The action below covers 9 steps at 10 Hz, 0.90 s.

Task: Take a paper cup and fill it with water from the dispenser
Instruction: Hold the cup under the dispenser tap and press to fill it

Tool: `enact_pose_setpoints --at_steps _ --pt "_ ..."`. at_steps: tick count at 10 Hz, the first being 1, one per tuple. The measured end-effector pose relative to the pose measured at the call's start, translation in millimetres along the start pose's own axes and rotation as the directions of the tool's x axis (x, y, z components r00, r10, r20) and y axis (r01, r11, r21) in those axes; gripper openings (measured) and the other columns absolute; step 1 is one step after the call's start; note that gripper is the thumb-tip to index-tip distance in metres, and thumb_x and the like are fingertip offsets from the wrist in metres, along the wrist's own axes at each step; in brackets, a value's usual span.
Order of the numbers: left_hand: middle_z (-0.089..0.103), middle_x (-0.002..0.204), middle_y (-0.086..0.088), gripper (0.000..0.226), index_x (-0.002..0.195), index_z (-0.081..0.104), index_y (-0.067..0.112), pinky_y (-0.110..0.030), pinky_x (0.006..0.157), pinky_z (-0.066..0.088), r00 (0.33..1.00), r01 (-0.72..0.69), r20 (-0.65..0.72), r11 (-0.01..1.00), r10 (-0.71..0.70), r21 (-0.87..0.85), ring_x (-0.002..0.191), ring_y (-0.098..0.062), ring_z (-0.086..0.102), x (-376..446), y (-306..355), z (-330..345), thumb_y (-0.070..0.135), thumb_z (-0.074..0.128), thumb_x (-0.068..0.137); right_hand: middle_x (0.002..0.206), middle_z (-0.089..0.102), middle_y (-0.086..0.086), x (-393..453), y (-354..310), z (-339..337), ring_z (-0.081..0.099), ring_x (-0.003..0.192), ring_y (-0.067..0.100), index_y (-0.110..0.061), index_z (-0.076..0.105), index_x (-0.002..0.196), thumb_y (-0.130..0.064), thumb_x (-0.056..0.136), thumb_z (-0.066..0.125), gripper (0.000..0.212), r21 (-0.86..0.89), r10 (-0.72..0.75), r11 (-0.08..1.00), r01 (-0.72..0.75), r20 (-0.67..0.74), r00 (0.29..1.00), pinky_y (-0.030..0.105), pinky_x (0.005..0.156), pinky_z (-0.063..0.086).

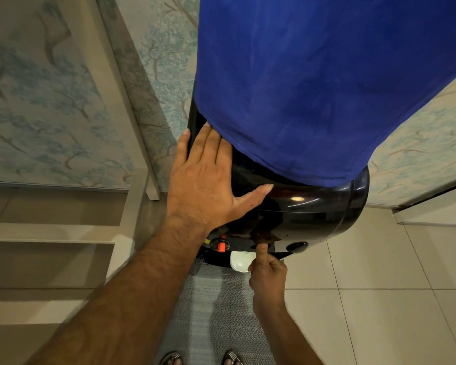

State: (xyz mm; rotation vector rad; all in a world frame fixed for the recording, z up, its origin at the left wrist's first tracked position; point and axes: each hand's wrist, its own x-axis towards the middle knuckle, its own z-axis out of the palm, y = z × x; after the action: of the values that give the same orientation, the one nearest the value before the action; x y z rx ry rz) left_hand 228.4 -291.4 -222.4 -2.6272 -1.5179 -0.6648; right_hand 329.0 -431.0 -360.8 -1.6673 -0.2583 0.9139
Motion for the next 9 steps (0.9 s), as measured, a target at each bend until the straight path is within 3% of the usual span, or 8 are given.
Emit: enact_pose_setpoints --at_steps 2,9 --pt "0.044 0.155 -0.018 0.107 0.148 0.041 0.002 -0.055 0.124 0.020 1.000 -0.004 -0.011 1.000 0.005 0.002 0.149 -0.030 0.035 -0.6 -0.3 0.4 0.086 0.036 0.082 0.038 0.043 -0.010 0.2 -0.4 0.6 0.037 0.036 0.001 -0.018 0.046 0.042 -0.028 0.097 0.055 0.057 0.014 -0.009 1.000 0.009 -0.002 1.000 0.023 0.046 0.031" --pt "0.043 0.156 -0.019 0.108 0.149 0.040 0.001 -0.055 0.124 0.019 1.000 -0.002 0.002 1.000 0.002 0.008 0.149 -0.030 0.034 -0.6 -0.2 0.1 0.087 0.034 0.082 0.040 0.042 -0.006 2.1 3.4 -0.2 0.035 0.039 0.007 -0.019 0.047 0.039 -0.034 0.095 0.056 0.059 0.002 0.000 1.000 0.000 -0.015 1.000 0.025 0.051 0.030"
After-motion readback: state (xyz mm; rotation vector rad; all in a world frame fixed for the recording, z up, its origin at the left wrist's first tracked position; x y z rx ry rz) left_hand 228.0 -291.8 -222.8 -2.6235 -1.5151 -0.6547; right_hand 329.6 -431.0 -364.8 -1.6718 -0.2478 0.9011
